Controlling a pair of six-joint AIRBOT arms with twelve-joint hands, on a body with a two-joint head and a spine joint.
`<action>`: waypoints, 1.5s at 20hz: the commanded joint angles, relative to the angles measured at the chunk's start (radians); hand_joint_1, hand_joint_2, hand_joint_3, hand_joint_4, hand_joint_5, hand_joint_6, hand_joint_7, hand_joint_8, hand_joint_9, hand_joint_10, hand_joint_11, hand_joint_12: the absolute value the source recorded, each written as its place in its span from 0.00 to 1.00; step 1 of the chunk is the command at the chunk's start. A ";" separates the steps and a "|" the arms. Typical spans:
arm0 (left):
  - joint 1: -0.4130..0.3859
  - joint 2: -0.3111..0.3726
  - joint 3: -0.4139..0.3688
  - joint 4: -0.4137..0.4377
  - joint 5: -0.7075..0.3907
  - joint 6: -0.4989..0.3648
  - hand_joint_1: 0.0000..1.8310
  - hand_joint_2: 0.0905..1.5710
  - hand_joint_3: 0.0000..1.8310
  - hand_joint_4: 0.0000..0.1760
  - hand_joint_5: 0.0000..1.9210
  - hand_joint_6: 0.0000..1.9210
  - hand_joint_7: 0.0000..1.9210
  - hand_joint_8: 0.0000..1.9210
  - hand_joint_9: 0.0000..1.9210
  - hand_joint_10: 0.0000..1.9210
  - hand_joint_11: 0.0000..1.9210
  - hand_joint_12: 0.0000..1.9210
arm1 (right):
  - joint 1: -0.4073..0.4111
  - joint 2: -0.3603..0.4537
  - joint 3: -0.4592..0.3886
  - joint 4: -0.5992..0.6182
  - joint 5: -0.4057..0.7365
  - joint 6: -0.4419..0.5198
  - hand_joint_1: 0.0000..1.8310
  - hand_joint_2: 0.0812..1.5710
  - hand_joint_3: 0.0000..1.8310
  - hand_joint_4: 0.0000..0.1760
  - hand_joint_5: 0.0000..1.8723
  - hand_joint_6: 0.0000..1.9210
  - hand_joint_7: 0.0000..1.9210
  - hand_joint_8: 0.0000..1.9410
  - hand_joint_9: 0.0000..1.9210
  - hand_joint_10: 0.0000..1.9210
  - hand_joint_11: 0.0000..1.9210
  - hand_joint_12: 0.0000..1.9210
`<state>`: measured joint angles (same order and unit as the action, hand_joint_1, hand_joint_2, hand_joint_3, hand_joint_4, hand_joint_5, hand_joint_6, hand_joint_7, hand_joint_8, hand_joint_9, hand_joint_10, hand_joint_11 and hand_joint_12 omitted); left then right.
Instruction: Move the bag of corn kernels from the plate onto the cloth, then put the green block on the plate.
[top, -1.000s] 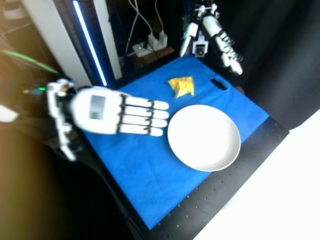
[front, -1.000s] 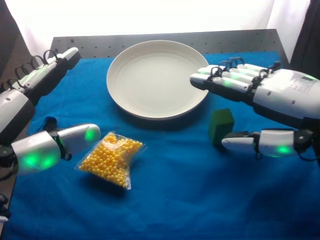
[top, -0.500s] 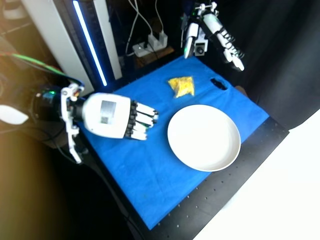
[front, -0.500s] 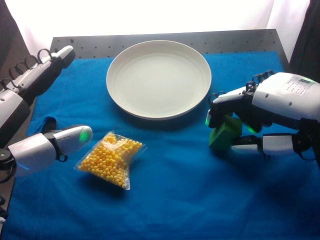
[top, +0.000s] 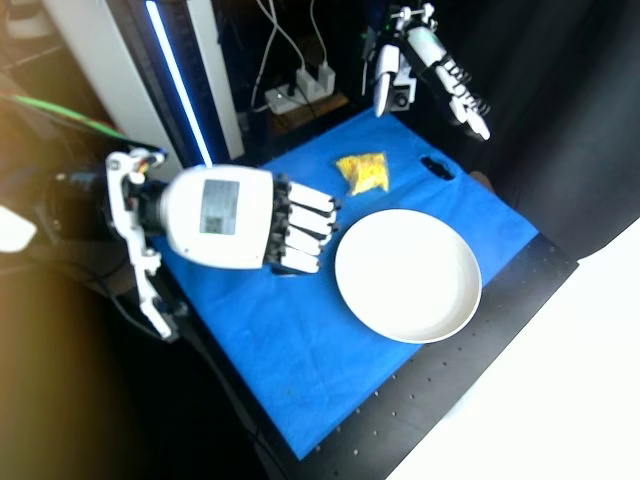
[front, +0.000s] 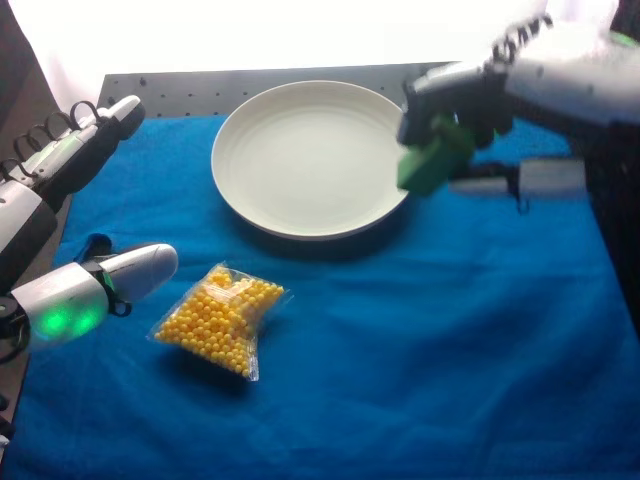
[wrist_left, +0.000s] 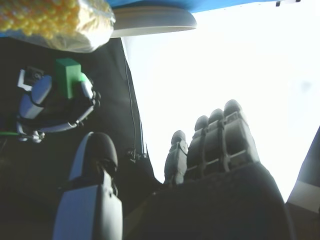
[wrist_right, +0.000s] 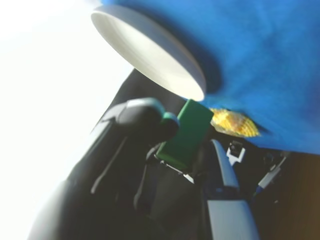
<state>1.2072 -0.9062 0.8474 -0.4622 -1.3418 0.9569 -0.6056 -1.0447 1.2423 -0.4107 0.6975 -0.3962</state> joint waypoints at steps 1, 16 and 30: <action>-0.006 0.002 0.002 0.020 -0.119 -0.004 0.29 0.74 0.01 0.84 0.01 0.00 0.00 0.00 0.00 0.00 0.00 0.00 | 0.042 -0.015 0.007 0.014 0.076 0.003 0.65 0.79 0.00 0.00 0.34 0.70 0.43 0.77 0.45 0.75 0.42 0.90; -0.006 -0.015 0.014 0.013 -0.096 -0.014 0.31 0.75 0.00 0.74 0.04 0.01 0.00 0.00 0.00 0.00 0.00 0.15 | 0.215 -0.381 0.265 -0.339 -0.495 0.017 0.74 0.76 0.00 0.00 0.33 0.65 0.41 0.67 0.46 0.75 0.38 0.80; -0.002 -0.014 0.014 0.002 -0.103 -0.014 0.31 0.75 0.00 0.89 0.03 0.00 0.00 0.00 0.00 0.00 0.00 0.09 | 0.276 -0.175 0.109 -0.273 -0.269 0.017 0.37 0.63 0.00 0.26 0.00 0.00 0.00 0.00 0.00 0.00 0.00 0.01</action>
<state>1.2102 -0.9188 0.8600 -0.4843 -1.3220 0.9493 -0.3382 -1.1980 1.3434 -0.7002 0.3283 -0.3779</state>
